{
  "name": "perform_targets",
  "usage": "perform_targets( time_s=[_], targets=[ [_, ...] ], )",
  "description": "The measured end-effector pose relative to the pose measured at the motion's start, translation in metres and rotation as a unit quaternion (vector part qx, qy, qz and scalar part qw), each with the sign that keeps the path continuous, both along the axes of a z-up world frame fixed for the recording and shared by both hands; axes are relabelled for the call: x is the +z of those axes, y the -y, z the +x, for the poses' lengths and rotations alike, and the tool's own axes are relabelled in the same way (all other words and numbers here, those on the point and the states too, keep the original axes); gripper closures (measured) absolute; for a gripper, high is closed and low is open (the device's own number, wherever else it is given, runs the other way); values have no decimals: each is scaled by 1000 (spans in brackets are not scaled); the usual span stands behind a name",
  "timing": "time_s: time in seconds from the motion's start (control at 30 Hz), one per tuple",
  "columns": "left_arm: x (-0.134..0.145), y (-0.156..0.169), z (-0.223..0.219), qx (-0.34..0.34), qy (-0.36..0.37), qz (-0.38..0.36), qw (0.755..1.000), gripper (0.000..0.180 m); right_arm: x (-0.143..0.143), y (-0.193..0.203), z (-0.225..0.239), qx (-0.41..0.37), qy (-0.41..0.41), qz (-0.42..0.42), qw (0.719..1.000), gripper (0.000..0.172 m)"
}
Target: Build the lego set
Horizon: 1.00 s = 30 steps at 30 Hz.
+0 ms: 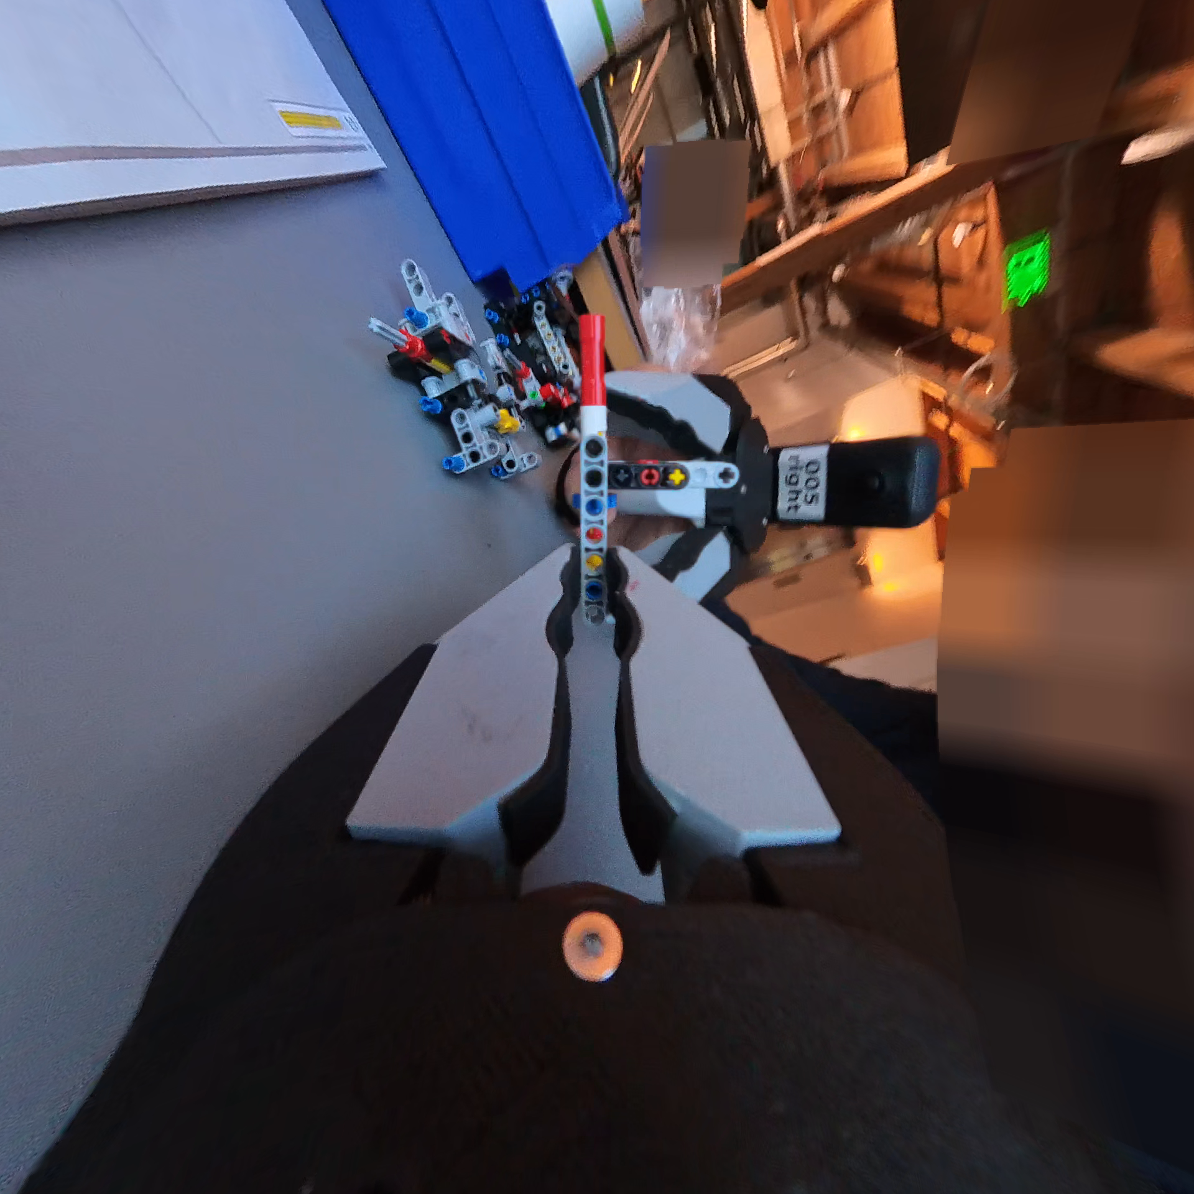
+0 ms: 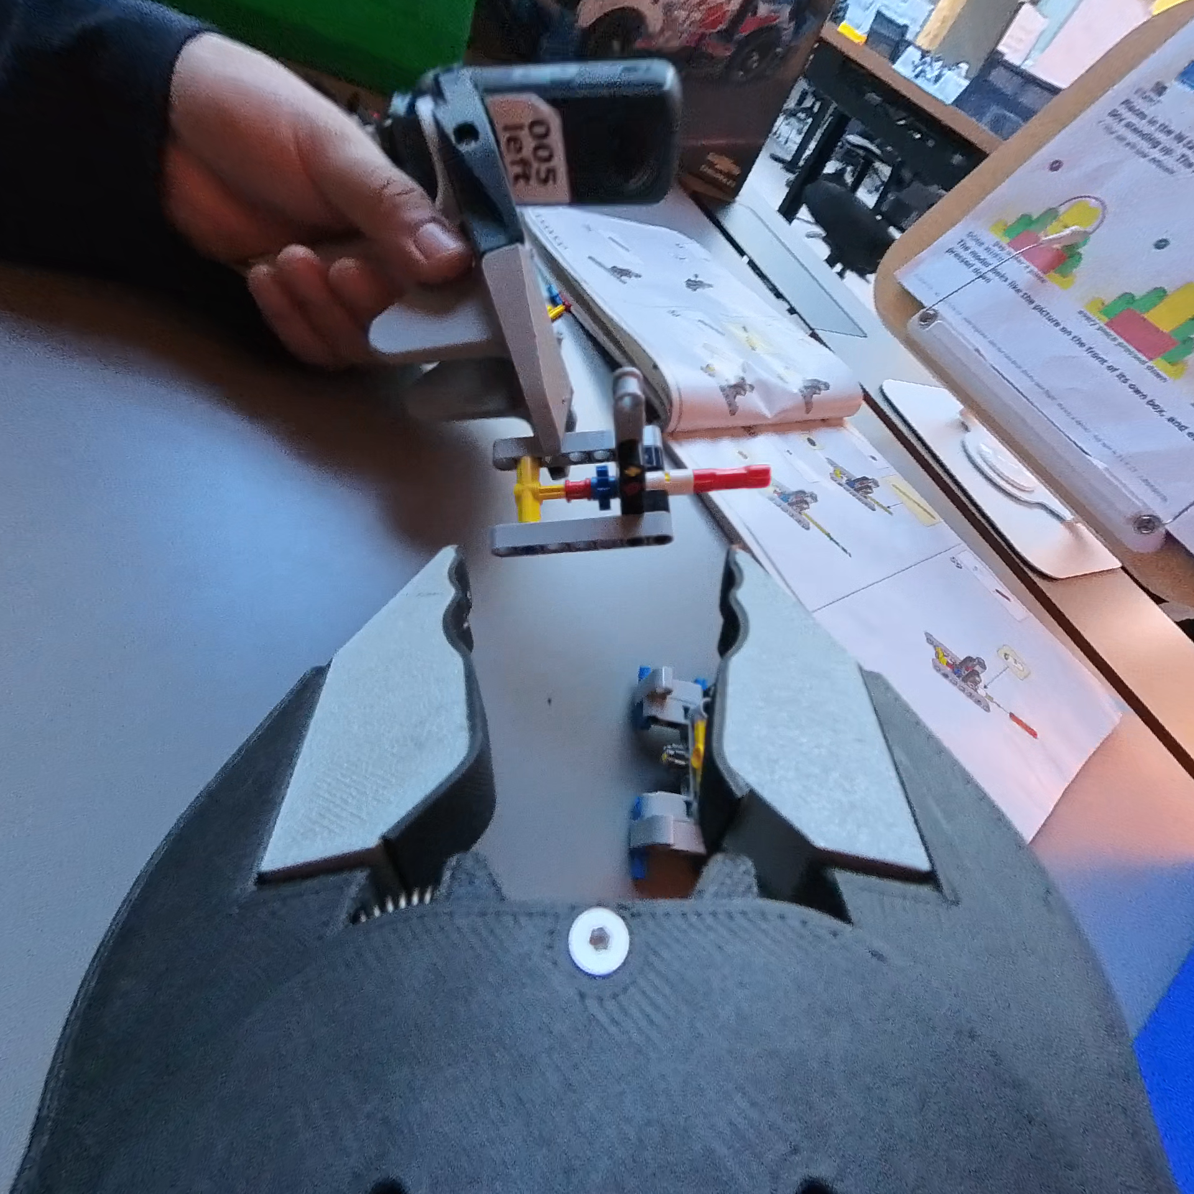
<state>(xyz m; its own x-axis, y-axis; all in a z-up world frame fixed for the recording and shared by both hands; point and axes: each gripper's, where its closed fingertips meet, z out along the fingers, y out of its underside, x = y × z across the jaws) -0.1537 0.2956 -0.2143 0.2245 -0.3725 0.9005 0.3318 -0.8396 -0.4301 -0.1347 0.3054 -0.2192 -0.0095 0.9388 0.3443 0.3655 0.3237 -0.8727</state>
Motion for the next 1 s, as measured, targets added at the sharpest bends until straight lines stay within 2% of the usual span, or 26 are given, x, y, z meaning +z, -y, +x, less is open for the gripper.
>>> perform_targets(
  time_s=[0.1,0.2,0.23,0.27,0.3,0.43,0.5,0.63,0.7,0.77,0.8,0.9,1.0],
  targets=[
    [5,-2,7,8,59,-40,997,177,4,-3,-7,-15,-12,-10,1000,95],
    [10,1,20,-6,120,-81,989,176,-3,-7,-10,-28,10,-12,999,91],
    [11,1,23,-9,140,-100,985,176,-4,-6,-9,-24,13,-8,1000,94],
    [12,1,25,-10,154,-111,982,176,-3,-3,-8,-17,13,1,1000,107],
    [12,1,25,-10,158,-116,981,176,-2,-3,-8,-16,12,7,1000,108],
    [12,1,25,4,132,-86,988,174,-8,0,-8,6,35,-101,994,108],
    [10,1,24,6,75,-47,996,172,-10,2,-8,16,39,-163,986,108],
    [32,-2,4,33,19,51,998,150,-6,-1,-5,25,29,-284,958,108],
    [34,-1,-5,40,-48,100,993,143,-1,-4,-4,29,11,-329,944,108],
    [19,-5,-14,58,-142,112,982,137,3,-4,-2,35,-2,-353,935,108],
    [17,-5,-12,54,-141,103,983,139,4,-4,-2,36,-5,-357,933,108],
    [26,-1,-2,25,-30,65,997,139,2,-1,-3,38,4,-343,939,108],
    [13,3,5,-10,4,14,1000,130,-3,7,-6,43,22,-299,953,108]
  ],
)
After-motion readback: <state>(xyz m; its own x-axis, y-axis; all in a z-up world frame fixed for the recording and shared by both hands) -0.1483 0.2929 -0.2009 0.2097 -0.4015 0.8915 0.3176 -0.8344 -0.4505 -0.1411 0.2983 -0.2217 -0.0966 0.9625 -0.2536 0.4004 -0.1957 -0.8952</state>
